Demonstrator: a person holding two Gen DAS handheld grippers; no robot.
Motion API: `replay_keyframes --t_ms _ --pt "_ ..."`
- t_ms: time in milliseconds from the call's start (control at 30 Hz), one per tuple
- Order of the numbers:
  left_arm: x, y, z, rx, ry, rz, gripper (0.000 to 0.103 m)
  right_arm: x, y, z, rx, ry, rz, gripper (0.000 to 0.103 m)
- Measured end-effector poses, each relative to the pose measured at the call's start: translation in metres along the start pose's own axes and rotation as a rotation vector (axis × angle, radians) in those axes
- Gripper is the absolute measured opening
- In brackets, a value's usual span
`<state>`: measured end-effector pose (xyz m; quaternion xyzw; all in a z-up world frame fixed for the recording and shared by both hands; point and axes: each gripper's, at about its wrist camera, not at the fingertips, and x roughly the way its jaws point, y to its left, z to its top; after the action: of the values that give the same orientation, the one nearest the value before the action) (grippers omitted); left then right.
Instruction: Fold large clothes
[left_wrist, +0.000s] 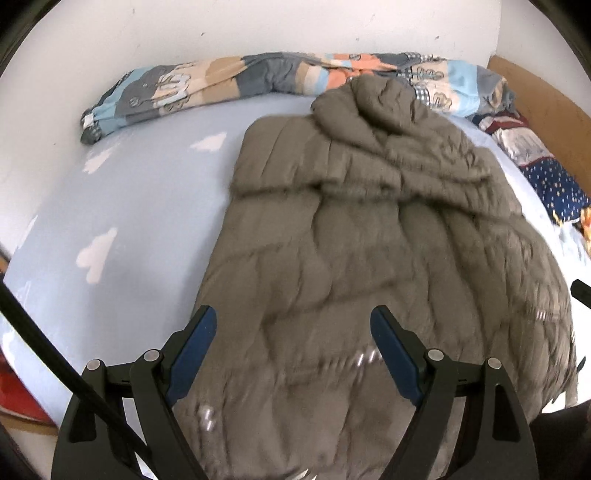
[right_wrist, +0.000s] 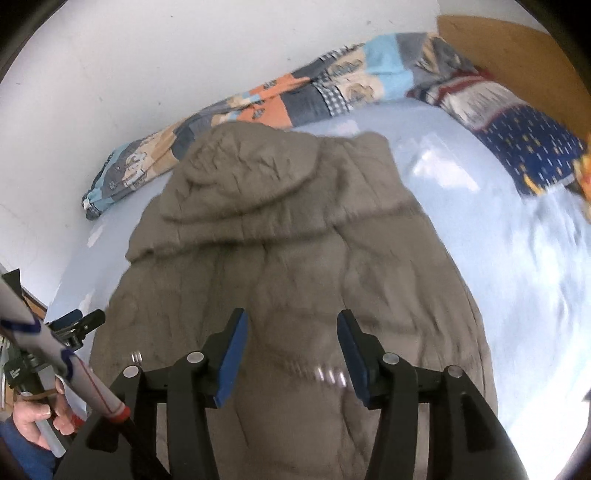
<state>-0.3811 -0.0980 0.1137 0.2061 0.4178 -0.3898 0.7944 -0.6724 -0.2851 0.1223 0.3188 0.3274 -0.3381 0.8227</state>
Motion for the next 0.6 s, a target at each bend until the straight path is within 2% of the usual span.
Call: replay_keyframes --t_ms 133,367,600 --pt "-0.009 0.016 -0.031 -0.029 0.017 0.009 0.085 -0.011 -0.014 -0.035 0.020 0.026 -0.021 0.054" --pt "-0.021 0.049 -0.083 -0.161 0.073 -0.007 0.085 -0.030 -0.040 -0.081 0.081 0.051 -0.034 0.055" --pt "-0.020 0.093 -0.098 -0.338 0.122 -0.042 0.085 -0.044 -0.061 -0.100 0.151 0.052 -0.051 0.056"
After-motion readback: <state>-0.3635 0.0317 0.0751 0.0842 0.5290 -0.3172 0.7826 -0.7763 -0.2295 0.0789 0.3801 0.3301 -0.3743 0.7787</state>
